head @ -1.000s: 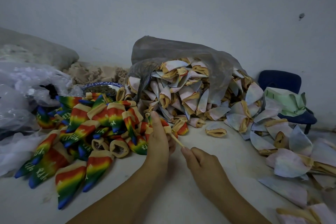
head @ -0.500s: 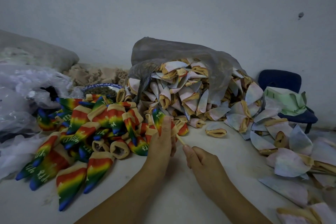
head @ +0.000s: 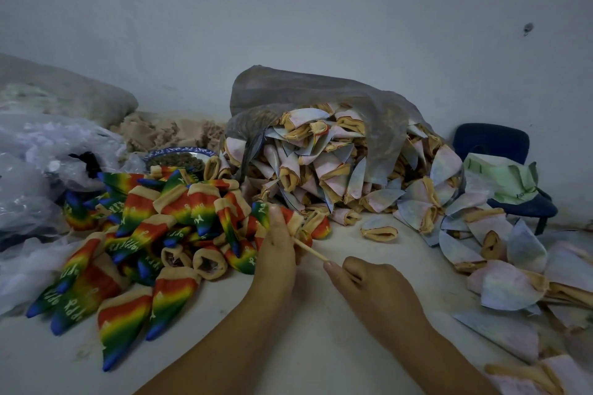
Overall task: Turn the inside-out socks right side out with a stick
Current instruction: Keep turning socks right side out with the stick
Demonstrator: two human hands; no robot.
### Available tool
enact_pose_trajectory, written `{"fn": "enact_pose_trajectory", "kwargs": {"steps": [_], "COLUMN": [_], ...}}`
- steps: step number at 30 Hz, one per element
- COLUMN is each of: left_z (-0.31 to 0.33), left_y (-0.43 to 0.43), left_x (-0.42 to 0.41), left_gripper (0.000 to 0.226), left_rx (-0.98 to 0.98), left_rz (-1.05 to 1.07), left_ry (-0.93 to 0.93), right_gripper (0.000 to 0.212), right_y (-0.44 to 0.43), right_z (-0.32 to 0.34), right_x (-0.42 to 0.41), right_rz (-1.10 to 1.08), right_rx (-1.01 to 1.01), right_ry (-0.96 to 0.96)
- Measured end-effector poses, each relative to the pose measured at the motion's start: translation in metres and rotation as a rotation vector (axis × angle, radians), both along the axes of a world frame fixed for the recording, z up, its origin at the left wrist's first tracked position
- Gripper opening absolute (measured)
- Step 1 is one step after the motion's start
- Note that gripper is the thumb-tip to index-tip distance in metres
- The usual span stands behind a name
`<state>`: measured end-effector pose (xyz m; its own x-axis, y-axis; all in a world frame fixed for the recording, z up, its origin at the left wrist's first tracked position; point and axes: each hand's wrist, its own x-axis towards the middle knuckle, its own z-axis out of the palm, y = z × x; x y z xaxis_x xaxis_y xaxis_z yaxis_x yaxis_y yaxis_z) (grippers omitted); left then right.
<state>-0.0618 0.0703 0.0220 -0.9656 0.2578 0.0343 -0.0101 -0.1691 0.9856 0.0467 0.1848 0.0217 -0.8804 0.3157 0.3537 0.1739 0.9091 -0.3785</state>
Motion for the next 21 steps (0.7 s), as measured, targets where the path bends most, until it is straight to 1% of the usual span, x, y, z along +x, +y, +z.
{"fn": "enact_pose_trajectory", "kwargs": {"steps": [1,2,4,6,8,10,11,12,13,15,16,17,19,21], "left_z": [-0.003,-0.003,0.005,0.008,0.011,0.013,0.014,0.014,0.016,0.018,0.018,0.018,0.016,0.013], "left_y": [0.001,0.001,-0.002,-0.005,-0.006,-0.005,-0.005,-0.004,-0.004,-0.005,-0.005,-0.005,-0.002,0.0], "left_x": [-0.001,-0.001,-0.003,-0.008,-0.009,-0.008,-0.007,-0.007,-0.005,-0.005,-0.006,-0.006,-0.006,-0.004], "left_gripper": [0.071,0.058,0.021,0.038,0.041,0.034,0.025,0.012,0.011,0.04,0.049,0.051,0.05,0.056], "left_rx": [-0.015,-0.023,0.069,0.168,0.217,0.196,0.196,0.234,0.303,0.497,0.57,0.594,0.475,0.298], "left_rz": [-0.002,0.016,0.041,0.041,0.02,0.032,0.044,0.044,0.015,-0.069,-0.094,-0.108,-0.086,-0.036], "left_ry": [0.015,0.031,0.001,-0.011,-0.025,-0.048,-0.066,-0.09,-0.118,-0.191,-0.199,-0.198,-0.193,-0.149], "right_gripper": [0.056,0.056,0.058,0.058,0.057,0.056,0.056,0.056,0.056,0.054,0.054,0.053,0.053,0.054], "right_y": [0.001,0.001,0.0,-0.002,-0.004,-0.005,-0.005,-0.005,-0.005,-0.006,-0.006,-0.006,-0.008,-0.009], "right_z": [0.0,-0.001,-0.002,-0.002,-0.004,-0.005,-0.006,-0.005,-0.005,-0.006,-0.005,-0.005,-0.004,-0.003], "right_x": [0.0,0.001,0.002,0.002,0.002,0.001,0.001,0.001,0.0,0.0,-0.001,-0.001,-0.002,-0.002], "right_rz": [0.01,0.018,0.027,0.029,0.03,0.022,0.017,0.014,0.013,0.012,0.011,0.011,0.008,-0.002], "right_rx": [0.0,-0.007,-0.033,-0.053,-0.052,-0.056,-0.063,-0.071,-0.078,-0.094,-0.107,-0.122,-0.163,-0.198], "right_ry": [-0.009,-0.011,-0.006,-0.012,-0.024,-0.031,-0.027,-0.023,-0.019,-0.013,-0.011,-0.009,0.004,0.017]}}
